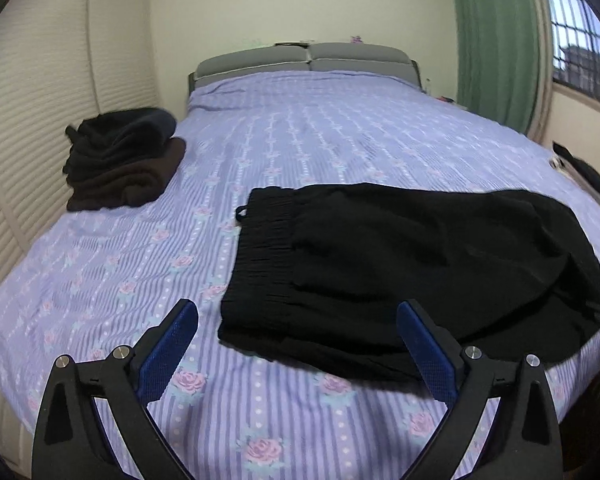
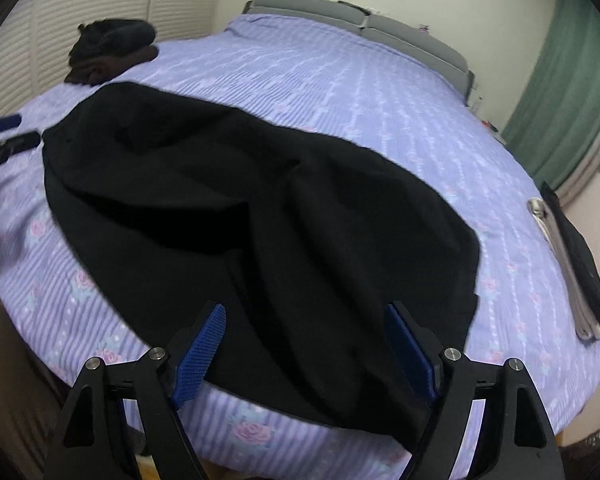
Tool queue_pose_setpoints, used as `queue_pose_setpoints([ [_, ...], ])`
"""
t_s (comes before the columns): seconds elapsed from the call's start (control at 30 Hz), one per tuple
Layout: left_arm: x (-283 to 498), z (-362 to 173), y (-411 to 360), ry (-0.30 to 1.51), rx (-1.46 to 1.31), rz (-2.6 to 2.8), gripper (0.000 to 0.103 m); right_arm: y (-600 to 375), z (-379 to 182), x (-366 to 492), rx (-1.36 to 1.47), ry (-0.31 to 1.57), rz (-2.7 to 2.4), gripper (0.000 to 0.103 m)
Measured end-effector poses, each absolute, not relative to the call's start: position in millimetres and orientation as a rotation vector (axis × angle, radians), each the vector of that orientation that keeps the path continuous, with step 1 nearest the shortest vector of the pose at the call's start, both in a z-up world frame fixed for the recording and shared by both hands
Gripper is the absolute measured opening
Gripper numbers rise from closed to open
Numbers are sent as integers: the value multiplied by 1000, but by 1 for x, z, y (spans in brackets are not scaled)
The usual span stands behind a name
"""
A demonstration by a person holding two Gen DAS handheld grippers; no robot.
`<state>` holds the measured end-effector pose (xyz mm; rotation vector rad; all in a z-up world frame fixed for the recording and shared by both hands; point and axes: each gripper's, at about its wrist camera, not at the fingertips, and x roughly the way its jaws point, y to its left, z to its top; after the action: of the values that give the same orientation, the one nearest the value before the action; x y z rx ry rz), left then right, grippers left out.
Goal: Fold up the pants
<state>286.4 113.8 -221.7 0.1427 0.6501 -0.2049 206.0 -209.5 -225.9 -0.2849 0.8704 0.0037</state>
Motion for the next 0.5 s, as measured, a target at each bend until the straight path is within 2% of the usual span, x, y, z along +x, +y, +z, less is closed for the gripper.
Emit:
queue_pose_setpoints([
  [0.07, 291, -227, 115, 661, 145, -193, 101, -204, -229, 206, -322, 864, 15, 77],
  [0.17, 295, -233, 116, 672, 137, -189, 101, -199, -239, 211, -364, 890, 31, 51],
  [0.2, 295, -234, 116, 676, 130, -190, 101, -201, -243, 214, -360, 905, 38, 31],
  [0.23, 295, -234, 116, 677, 127, -189, 101, -203, -248, 217, -343, 931, 54, 17],
  [0.33, 291, -233, 114, 672, 127, -188, 101, -207, -248, 217, -320, 935, 78, 7],
  [0.5, 289, -230, 109, 665, 139, -194, 101, -211, -242, 205, -347, 926, 90, 4],
])
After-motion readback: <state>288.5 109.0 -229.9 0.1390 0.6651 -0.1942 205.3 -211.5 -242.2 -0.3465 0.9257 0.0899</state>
